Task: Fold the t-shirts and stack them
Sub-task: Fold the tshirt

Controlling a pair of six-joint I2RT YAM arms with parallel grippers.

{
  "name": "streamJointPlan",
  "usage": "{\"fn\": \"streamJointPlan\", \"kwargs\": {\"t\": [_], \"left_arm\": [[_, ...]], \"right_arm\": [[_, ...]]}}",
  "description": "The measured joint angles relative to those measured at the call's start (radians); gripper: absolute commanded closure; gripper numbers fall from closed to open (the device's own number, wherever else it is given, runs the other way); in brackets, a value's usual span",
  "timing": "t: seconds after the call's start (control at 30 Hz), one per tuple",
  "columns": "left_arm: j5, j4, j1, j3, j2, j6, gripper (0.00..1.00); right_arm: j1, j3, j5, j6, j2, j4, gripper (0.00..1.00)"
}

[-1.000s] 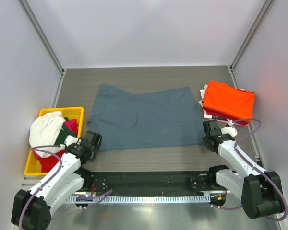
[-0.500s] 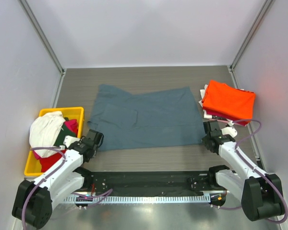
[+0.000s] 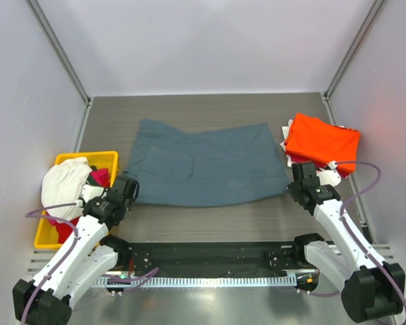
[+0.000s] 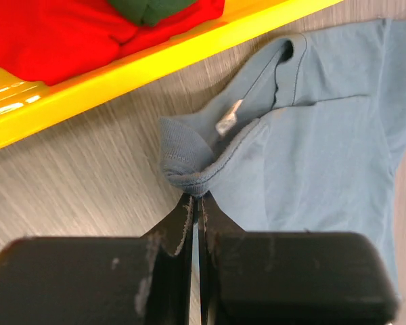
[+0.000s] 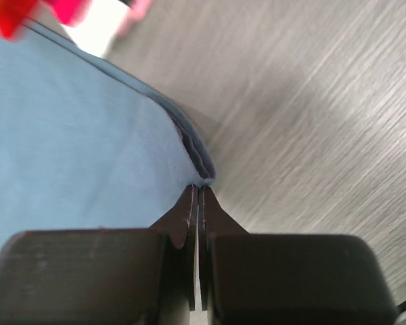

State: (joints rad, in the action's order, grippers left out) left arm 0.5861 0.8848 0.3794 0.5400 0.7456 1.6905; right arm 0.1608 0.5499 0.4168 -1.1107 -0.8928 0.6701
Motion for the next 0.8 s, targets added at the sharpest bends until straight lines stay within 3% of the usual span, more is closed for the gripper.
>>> {"fn": "streamJointPlan", "kwargs": {"t": [0.13,0.17,0.23,0.27,0.3,0.33,0.47,0.6,0.73,0.8], "left_arm": [[-0.020,0.062,0.000,-0.019,-0.066,0.005,0.96],[-0.032,0.071,0.000,-0.040,-0.085,0.007,0.82],[-0.056,0.083,0.000,-0.081,-0.121,0.007,0.68],[-0.066,0.093,0.000,-0.101,-0.138,0.008,0.55],[-0.076,0.104,0.000,-0.116,-0.151,0.006,0.50],[-0.087,0.114,0.000,-0.124,-0.159,0.006,0.47],[-0.098,0.151,0.000,-0.103,-0.182,-0.028,0.30],[-0.104,0.156,0.000,0.039,-0.132,-0.184,0.22],[-0.111,0.089,0.000,0.235,-0.007,-0.412,0.17],[-0.109,0.035,0.000,0.323,0.066,-0.521,0.10]], "right_arm": [[0.000,0.012,0.014,-0.023,0.085,0.052,0.97],[0.000,0.004,0.014,-0.032,0.108,0.068,0.94],[0.000,-0.024,0.011,-0.051,0.148,0.089,0.68],[0.000,-0.038,0.010,-0.061,0.166,0.099,0.54],[0.000,-0.052,0.008,-0.067,0.183,0.115,0.38],[0.000,-0.063,0.006,-0.072,0.200,0.130,0.34],[0.000,-0.064,0.001,-0.055,0.248,0.173,0.33],[-0.001,0.014,-0.007,0.045,0.236,0.163,0.38],[-0.001,0.172,-0.042,0.206,0.093,0.095,0.40],[-0.001,0.274,-0.072,0.295,-0.023,0.054,0.43]]}}
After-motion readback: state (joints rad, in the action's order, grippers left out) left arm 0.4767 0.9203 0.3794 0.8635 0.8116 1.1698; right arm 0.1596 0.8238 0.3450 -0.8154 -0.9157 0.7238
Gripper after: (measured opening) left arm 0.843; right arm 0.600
